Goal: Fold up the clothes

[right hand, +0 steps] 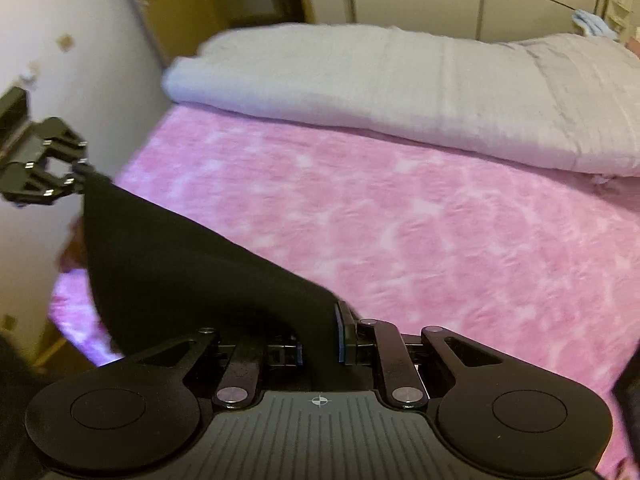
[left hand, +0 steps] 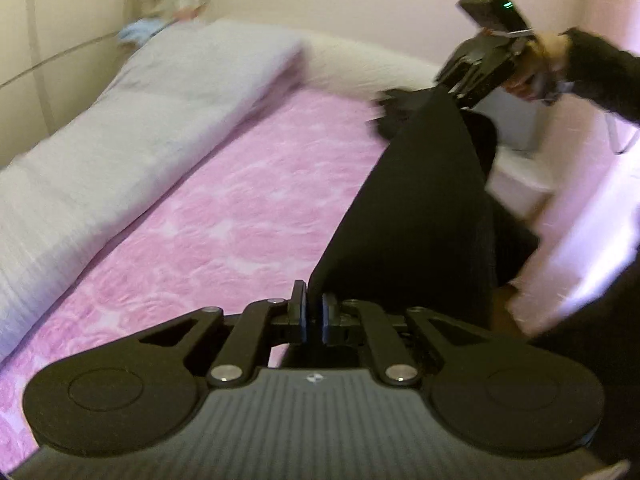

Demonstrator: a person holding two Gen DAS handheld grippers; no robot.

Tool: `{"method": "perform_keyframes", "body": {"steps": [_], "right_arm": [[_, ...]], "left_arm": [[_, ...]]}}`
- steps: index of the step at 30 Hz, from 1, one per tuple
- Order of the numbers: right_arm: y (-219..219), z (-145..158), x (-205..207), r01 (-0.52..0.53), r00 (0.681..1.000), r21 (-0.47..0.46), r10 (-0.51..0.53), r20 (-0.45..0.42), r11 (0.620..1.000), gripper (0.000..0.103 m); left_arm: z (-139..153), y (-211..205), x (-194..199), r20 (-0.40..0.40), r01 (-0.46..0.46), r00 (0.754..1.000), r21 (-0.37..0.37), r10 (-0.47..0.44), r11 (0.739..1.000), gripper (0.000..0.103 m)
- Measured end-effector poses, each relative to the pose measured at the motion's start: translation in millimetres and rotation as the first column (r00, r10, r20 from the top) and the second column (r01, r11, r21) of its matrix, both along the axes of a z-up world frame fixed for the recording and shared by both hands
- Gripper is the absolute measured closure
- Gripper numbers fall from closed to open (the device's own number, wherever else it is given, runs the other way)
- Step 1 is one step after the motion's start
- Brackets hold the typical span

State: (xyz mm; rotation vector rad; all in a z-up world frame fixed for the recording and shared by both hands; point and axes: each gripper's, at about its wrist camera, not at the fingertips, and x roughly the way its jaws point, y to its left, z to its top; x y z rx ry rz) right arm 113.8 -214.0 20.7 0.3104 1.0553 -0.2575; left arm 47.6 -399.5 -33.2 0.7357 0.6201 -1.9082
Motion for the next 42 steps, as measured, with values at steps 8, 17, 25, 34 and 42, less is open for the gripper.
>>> {"method": "perform_keyframes", "body": {"steps": [8,17,25,34,42], "right_arm": [[-162.3,-164.4,91.9,0.089,0.983,-0.142,-0.110,-0.145,0.986,0.051],[-86.3,-279.7,1.4,-0.233,0.965,-0.062,0.222,-0.141,0.971,0.044],[12.1,-336.4,-79.4,-0.523,0.841,-0.177,0.471,-0.266,0.834,0.029],[23.1,-412.3,-121.6,-0.722,0.683,-0.564,0.544,-0.487,0.402,0.027],[-2.4,-404.6,-116.3,-0.657,0.714,-0.601,0.632,-0.301,0.455,0.086]], "left_arm": [[-124.4,-99.8,-3.0,0.187,-0.454,0.885,0.143,0.426,0.880,0.067],[-206.4,-17.4,-160.1,0.317,-0.209,0.939,0.227,0.131,0.951,0.045],[-277.2,-0.5,-263.2,0.495,0.252,0.820,0.137,-0.286,0.958,0.031],[-337.3,-15.4,-243.0,0.691,0.258,0.679,0.092,-0.248,0.962,0.034],[-345.9,-14.6,-235.2,0.710,0.197,0.680,0.067,-0.186,0.978,0.035]]}}
